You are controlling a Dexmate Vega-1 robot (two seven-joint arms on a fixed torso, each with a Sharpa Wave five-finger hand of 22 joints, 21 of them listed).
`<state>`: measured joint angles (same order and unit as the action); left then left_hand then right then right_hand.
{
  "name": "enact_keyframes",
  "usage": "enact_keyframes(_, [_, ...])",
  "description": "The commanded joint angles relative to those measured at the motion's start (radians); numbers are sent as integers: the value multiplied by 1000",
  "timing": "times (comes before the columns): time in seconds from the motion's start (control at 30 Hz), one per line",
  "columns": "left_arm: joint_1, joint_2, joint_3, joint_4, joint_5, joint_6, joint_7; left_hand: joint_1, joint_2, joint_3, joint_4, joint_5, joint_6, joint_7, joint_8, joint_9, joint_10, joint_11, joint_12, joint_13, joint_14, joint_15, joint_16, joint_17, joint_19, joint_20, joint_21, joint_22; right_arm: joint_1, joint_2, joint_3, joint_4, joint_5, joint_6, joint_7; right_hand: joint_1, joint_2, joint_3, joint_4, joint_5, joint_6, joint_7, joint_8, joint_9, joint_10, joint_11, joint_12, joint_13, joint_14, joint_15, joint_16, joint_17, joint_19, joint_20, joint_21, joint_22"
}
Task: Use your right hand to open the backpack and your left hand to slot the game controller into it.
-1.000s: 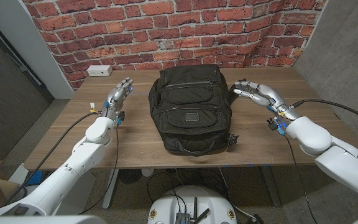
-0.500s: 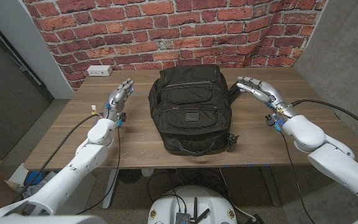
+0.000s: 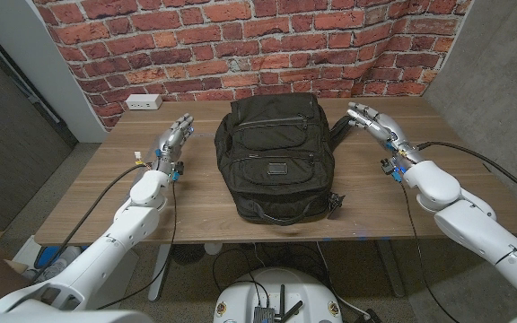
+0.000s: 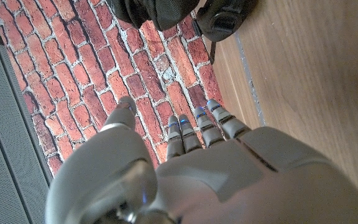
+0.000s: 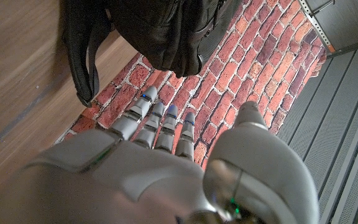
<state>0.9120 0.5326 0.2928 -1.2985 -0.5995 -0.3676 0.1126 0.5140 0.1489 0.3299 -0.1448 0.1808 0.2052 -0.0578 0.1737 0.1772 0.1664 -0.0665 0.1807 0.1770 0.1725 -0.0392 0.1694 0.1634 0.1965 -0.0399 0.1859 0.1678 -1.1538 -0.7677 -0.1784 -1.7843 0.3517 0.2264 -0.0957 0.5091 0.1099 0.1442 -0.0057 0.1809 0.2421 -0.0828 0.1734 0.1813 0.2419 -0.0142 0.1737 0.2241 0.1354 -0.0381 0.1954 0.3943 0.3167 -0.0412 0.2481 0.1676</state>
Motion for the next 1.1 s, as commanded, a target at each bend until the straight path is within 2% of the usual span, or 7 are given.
enact_keyframes(0.03, [-30,-15,20,37,-4,-9,-35,-20,1,10,5,-6,-22,-1,-3,0,-25,4,-4,0,-21,-26,-4,2,-18,-81,-6,3,79,66,-55,129,91,75,29,-30,1,-3,11,-2,-16,6,1,-1,-13,-3,5,-9,-18,-20,-6,-4,-39,-9,-25,0])
enact_keyframes(0.23, [-36,-16,29,41,-2,-11,-49,-57,2,5,19,-8,-49,-3,-3,0,-48,-1,-4,0,-48,-24,-3,4,-43,-83,-9,2,107,100,-75,186,135,106,45,-71,7,-12,25,-1,-48,22,-1,-2,-38,-4,4,-21,-51,-16,-10,-13,-75,-4,-49,1])
enact_keyframes(0.5, [-47,-19,42,48,-3,-8,-72,-120,9,2,44,-5,-95,0,-4,-1,-90,11,-4,-1,-94,-11,-3,6,-95,-83,-12,2,130,133,-94,244,182,135,63,-119,11,-23,42,2,-83,44,-1,-4,-63,-1,4,-32,-85,-8,-11,-25,-119,-6,-67,1])
enact_keyframes(0.57, [-47,-20,45,45,-3,-3,-70,-141,10,0,53,-4,-99,0,-1,-2,-101,-13,-3,-1,-101,-11,-1,6,-104,-83,-10,2,136,143,-98,261,196,145,72,-131,10,-26,46,2,-95,48,-2,-4,-66,-1,5,-34,-95,-5,-12,-28,-128,-6,-68,1])
enact_keyframes(0.67, [-47,-20,48,45,-6,2,-75,-159,10,-2,60,-3,-107,4,-1,-2,-107,-12,-2,-1,-114,-10,-2,6,-119,-82,-12,2,143,156,-101,282,224,150,87,-147,11,-31,52,4,-109,56,-3,-4,-70,2,6,-36,-104,-3,-11,-32,-142,-4,-71,1])
enact_keyframes(0.93, [-45,-26,51,53,-22,14,-87,-202,7,-4,75,0,-127,4,-1,-3,-123,-12,-1,-2,-130,-14,0,5,-179,-80,-19,2,156,178,-109,305,265,142,89,-211,17,-45,80,10,-162,55,-3,-6,-90,1,7,-41,-130,1,-8,-47,-216,-3,-79,1])
enact_keyframes(1.1, [-46,-32,56,61,-29,14,-98,-214,7,-5,79,0,-134,5,-1,-3,-129,-14,-1,-3,-135,-13,0,5,-197,-80,-20,1,158,189,-110,313,290,138,91,-242,19,-50,93,14,-196,54,-4,-7,-106,4,5,-43,-154,9,-10,-60,-258,-3,-78,2])
